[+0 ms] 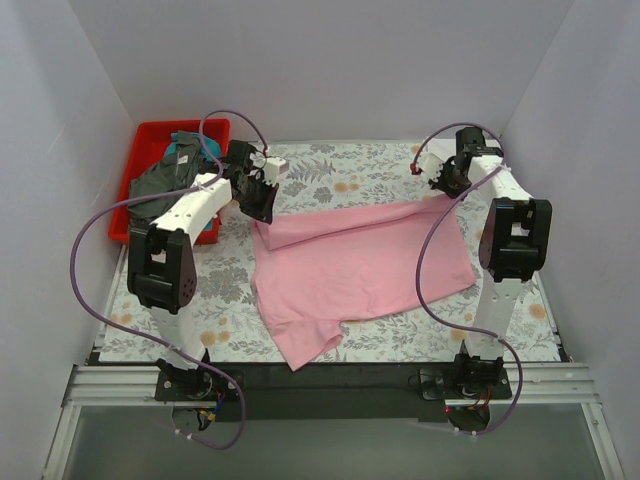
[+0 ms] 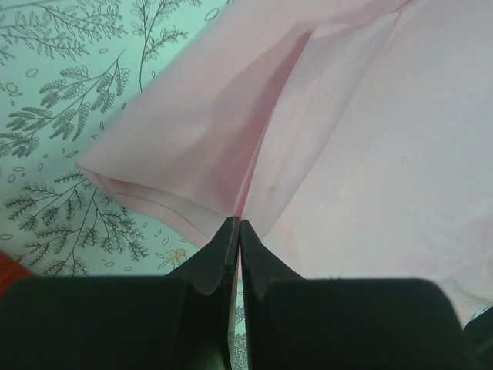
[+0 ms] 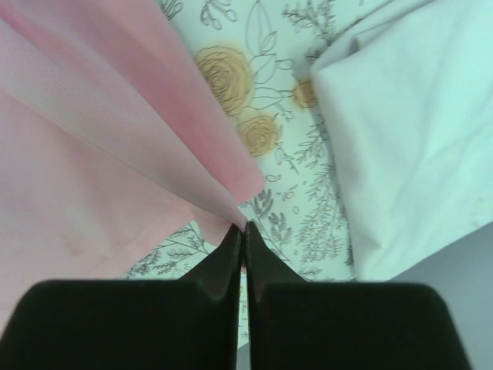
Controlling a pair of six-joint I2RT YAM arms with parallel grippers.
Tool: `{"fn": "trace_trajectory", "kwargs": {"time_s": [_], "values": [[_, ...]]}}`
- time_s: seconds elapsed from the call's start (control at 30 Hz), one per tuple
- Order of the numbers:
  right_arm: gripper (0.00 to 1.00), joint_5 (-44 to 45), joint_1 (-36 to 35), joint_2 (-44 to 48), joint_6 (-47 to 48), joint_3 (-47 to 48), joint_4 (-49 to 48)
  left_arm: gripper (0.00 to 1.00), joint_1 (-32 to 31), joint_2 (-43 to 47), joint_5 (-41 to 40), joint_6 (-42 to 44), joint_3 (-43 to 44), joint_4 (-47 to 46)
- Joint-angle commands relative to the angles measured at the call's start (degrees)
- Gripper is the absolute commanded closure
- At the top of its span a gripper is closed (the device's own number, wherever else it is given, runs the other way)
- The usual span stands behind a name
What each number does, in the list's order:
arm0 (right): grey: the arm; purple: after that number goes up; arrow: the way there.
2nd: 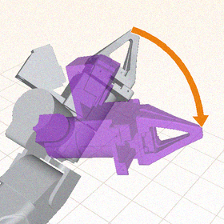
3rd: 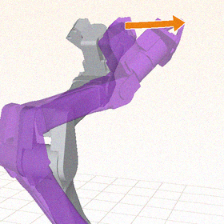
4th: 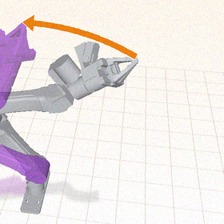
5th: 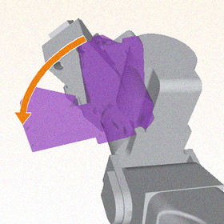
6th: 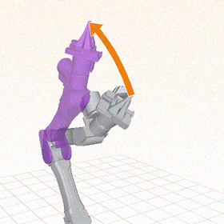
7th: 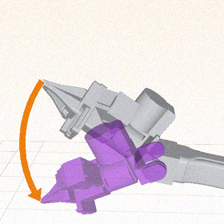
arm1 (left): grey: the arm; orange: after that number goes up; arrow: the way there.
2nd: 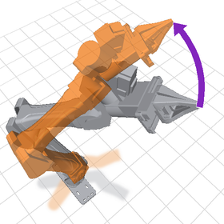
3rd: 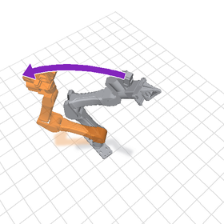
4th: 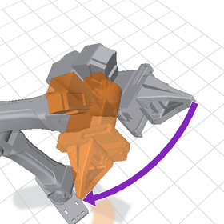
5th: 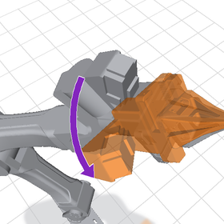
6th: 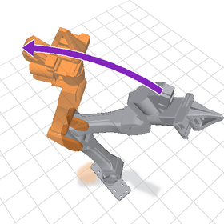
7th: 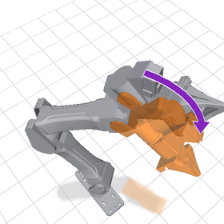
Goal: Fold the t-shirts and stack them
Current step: Fold the tshirt
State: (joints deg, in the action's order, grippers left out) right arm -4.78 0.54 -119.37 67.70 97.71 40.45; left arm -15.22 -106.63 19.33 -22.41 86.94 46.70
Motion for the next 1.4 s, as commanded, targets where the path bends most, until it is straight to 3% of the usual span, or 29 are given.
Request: {"fn": "trace_trajectory", "kwargs": {"time_s": [0.0, 0.33, 0.8, 0.97, 1.37], "values": [[0.99, -1.4, -0.4, -0.4, -1.0, 4.7, 0.2, 1.00, 0.5, 4.4, 2.5, -0.2, 3.7, 1.1], [0.99, -2.5, -0.4, 0.5, -0.1, 5.6, -0.6, 1.00, 0.5, 8.8, 7.6, 0.9, 3.9, 3.0], [0.99, -1.4, -0.4, -1.0, -2.8, 6.2, -9.6, 1.00, 0.6, 8.7, 0.7, -1.8, 4.0, -4.2], [0.99, -3.4, -0.4, 1.5, -2.9, 2.1, -13.2, 1.00, 0.5, 10.0, 3.4, -1.2, 4.2, -3.6], [0.99, -4.3, -0.4, 3.9, 0.4, -5.9, -15.3, 1.00, 0.1, 12.7, 6.8, 1.1, -4.8, -1.3]]}}
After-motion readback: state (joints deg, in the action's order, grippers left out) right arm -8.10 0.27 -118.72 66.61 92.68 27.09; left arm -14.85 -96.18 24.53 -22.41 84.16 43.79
